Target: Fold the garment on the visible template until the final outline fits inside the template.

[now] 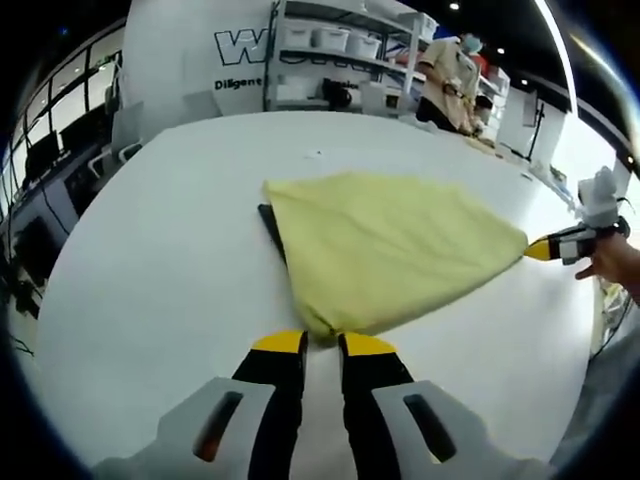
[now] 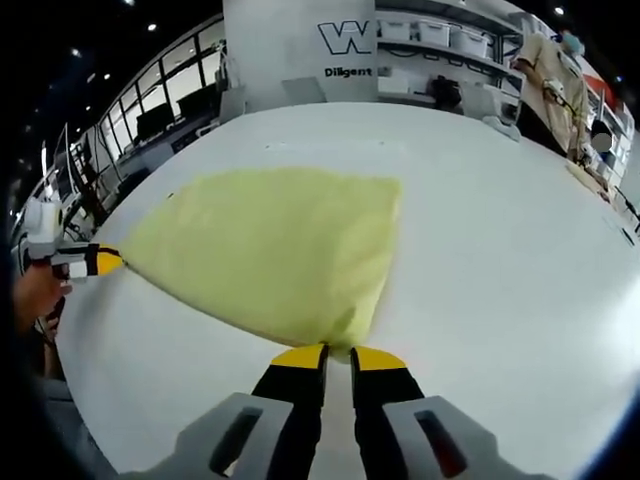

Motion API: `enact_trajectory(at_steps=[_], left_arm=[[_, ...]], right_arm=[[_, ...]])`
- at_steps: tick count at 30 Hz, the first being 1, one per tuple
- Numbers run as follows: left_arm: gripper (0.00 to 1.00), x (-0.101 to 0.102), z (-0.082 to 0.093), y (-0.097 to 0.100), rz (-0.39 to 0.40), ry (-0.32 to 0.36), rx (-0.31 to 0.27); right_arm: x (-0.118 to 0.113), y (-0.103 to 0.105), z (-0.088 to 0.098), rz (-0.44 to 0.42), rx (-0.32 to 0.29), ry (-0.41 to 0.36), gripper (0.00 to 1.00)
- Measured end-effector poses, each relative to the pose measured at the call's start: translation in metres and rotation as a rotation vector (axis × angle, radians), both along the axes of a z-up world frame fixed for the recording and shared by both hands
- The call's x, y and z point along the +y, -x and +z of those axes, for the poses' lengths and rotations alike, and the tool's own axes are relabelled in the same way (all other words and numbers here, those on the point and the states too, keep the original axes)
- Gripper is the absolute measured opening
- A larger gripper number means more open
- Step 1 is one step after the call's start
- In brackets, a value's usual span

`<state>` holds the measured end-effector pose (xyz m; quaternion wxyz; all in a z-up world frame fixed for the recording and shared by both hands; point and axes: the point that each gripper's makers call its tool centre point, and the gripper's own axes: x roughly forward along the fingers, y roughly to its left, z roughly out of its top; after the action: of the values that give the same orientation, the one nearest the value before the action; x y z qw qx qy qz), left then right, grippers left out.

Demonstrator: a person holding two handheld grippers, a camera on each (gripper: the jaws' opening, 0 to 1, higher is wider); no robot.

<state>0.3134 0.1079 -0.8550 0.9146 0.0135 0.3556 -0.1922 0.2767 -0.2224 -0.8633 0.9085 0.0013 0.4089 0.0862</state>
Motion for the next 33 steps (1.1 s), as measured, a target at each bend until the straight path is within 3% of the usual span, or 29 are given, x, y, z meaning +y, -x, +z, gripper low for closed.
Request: enact_trajectory(at_steps=[11,33], left_arm=[[0.01,-0.002,0.003,-0.004,-0.036,-0.030,-0.030],[0.00,0.010,0.012,-0.004,-0.092,-0.105,-0.059]], right_arm=[[0.003,-0.002,-0.001,0.025,-0.004,0.018,0.00],[-0.019,0.001,0.011,-0.001,-0.035,0.054,0.00]])
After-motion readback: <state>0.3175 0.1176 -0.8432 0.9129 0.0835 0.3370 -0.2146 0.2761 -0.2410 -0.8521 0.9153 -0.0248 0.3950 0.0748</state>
